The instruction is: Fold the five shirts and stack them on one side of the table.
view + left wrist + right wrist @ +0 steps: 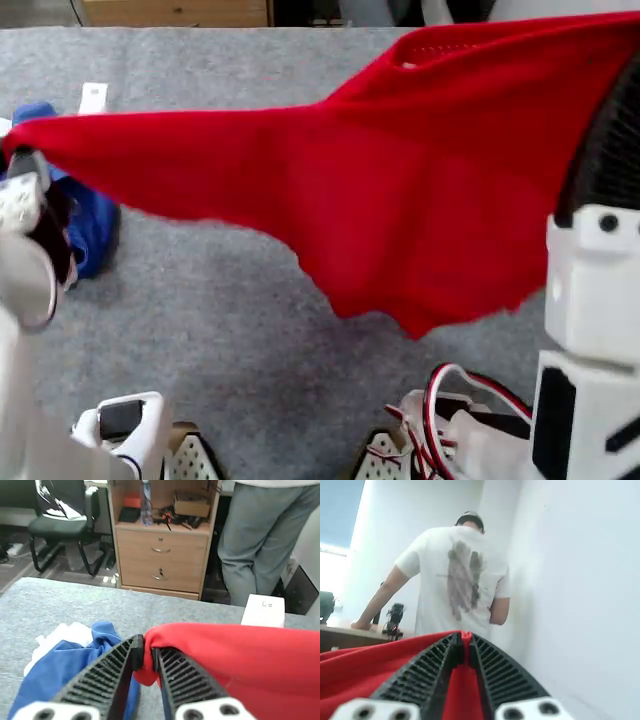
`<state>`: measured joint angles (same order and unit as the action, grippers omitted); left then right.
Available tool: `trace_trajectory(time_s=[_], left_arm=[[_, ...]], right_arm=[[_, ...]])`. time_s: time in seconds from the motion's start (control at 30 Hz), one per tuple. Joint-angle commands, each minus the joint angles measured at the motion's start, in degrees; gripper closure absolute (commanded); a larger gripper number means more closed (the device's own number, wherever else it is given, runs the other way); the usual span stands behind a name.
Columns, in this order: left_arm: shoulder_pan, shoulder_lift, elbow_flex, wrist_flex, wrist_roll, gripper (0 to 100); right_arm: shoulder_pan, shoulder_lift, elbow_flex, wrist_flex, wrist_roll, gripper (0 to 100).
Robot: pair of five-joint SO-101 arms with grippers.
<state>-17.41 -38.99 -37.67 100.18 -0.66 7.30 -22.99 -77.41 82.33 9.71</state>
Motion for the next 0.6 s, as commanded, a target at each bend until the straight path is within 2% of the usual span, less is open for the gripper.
trace_trajectory(time_s=[0.0, 0.13, 0.27, 0.4, 0.47, 0.57], left_arm=[[-3.65, -4.04, -2.15, 0.62, -3.43, 97], [-3.91, -10.9, 3.82, 0.62, -4.31, 97], [-3.91, -16.0, 22.37, -1.85, -4.31, 97], [-4.0, -22.07, 42.59, -12.75, -4.31, 97], [-3.91, -25.05, 53.14, -20.84, -4.22, 97], [-3.91, -27.87, 68.53, -34.9, -1.76, 97]], right_arm=[[1.85, -2.15, -0.48, -3.34, -0.62, 98.5], [2.99, -4.44, -0.48, -5.63, -0.62, 98.5], [3.69, -4.53, 0.4, -4.22, -0.62, 98.5], [3.52, -4.35, 5.67, 1.32, -2.29, 98.5], [3.52, -4.0, 8.04, 5.01, -5.71, 98.5], [2.9, -3.82, 15.96, 6.59, -6.59, 98.5]])
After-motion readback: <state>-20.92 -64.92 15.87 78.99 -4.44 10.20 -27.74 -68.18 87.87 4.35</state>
